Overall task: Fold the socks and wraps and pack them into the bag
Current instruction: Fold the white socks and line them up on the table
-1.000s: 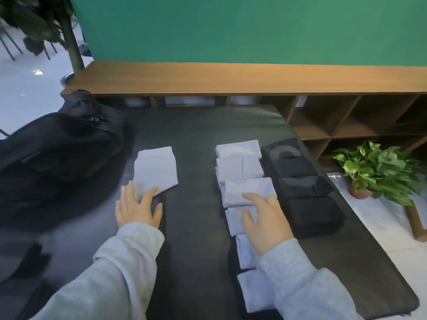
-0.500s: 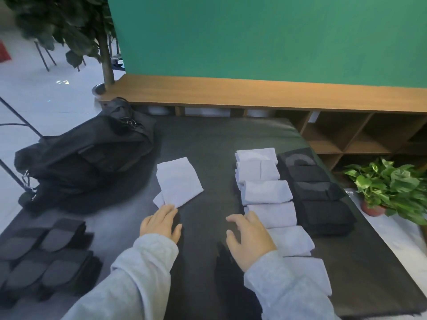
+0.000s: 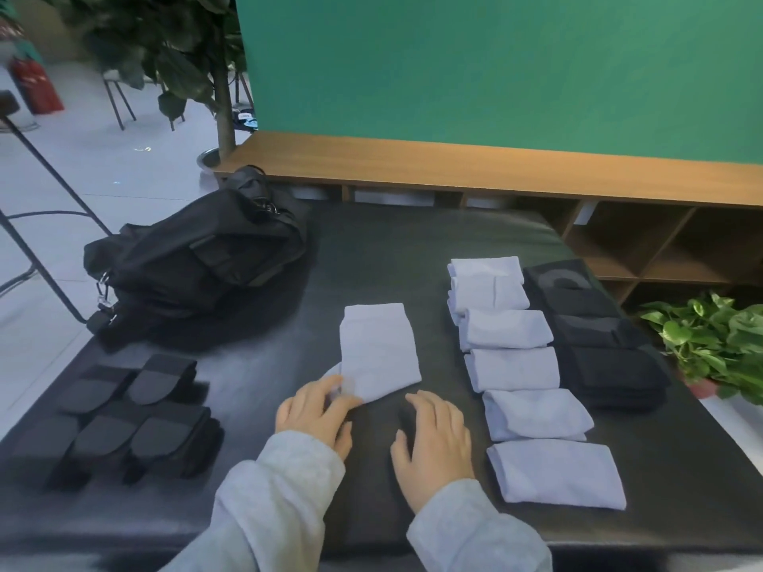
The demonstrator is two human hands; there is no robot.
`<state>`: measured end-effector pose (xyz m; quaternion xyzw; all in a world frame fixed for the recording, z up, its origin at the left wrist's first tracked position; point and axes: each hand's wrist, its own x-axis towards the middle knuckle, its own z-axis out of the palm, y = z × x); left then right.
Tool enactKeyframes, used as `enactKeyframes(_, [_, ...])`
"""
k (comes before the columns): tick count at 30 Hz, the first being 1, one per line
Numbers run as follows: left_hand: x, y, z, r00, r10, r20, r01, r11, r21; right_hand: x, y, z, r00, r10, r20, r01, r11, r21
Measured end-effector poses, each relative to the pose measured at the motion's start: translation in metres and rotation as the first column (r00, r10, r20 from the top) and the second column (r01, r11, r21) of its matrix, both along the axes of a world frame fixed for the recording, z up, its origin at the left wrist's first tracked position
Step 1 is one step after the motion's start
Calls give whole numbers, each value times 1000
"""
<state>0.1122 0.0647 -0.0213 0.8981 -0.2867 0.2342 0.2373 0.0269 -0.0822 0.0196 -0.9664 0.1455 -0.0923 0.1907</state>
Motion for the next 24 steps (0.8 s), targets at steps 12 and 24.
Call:
enactKeyframes(12, [10, -2, 5, 974, 174, -148, -169, 985, 45, 24, -9, -10, 988, -152, 26, 149, 985, 83])
enactKeyframes(24, [10, -8, 20, 942, 49, -331, -134, 961, -241, 54, -13, 0, 991, -105, 88, 96, 990, 103])
